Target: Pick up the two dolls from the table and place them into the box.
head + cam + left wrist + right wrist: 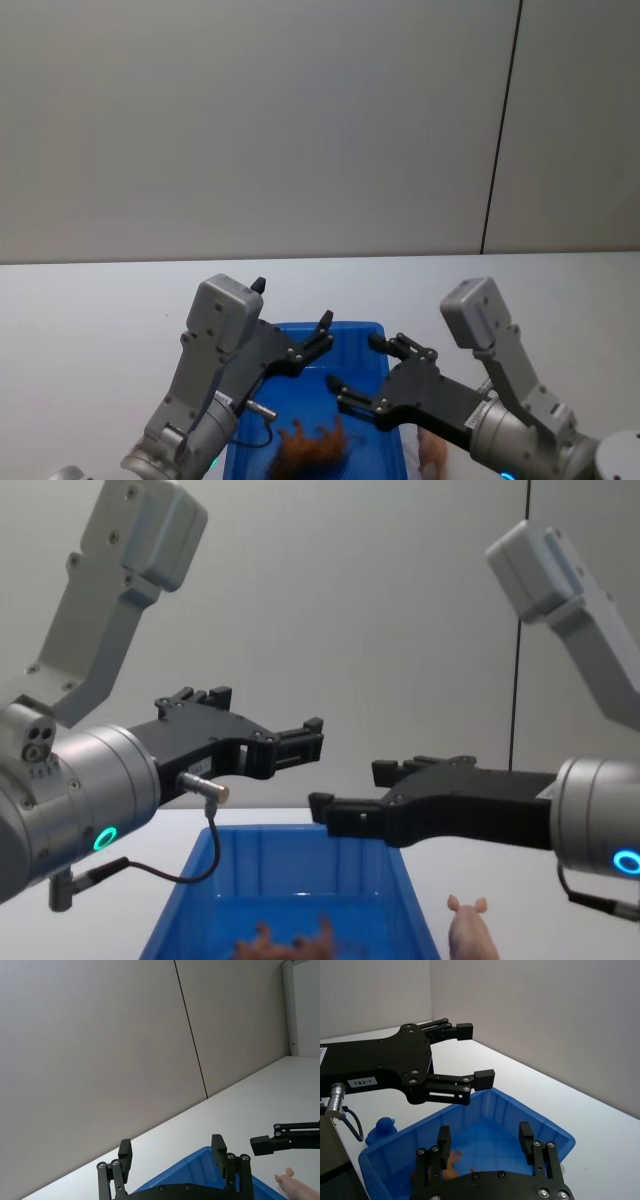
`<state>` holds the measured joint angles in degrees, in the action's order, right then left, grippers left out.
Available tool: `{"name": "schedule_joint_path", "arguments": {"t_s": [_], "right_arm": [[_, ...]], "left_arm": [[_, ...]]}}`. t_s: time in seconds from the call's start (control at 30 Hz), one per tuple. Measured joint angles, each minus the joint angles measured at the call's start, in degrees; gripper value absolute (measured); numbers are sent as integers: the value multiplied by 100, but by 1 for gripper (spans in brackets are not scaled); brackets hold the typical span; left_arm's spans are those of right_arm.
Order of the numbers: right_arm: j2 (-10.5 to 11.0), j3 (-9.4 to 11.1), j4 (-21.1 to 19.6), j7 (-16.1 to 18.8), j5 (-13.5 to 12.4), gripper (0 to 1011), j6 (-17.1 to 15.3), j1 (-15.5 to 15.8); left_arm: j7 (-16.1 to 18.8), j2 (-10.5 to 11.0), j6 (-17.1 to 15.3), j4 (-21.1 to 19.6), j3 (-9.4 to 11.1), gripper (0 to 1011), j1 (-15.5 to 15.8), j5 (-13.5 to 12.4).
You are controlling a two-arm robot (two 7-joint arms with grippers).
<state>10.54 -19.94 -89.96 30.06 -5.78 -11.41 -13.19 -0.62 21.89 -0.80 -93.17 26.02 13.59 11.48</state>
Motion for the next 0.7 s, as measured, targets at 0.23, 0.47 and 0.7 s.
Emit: {"name": "schedule_joint_path", "arguments": {"t_s": [0.23,0.47,0.7], "right_arm": [[-5,-18,86,67,67,960,-20,-60],[119,46,40,39,64,1001,-18,-6],[328,147,-174,-195,-71,1001,-31,206]], "left_arm": [[0,0,0,0,0,1001,0,0],[0,0,0,0,0,1001,0,0],[0,0,0,0,0,1001,0,0]]}}
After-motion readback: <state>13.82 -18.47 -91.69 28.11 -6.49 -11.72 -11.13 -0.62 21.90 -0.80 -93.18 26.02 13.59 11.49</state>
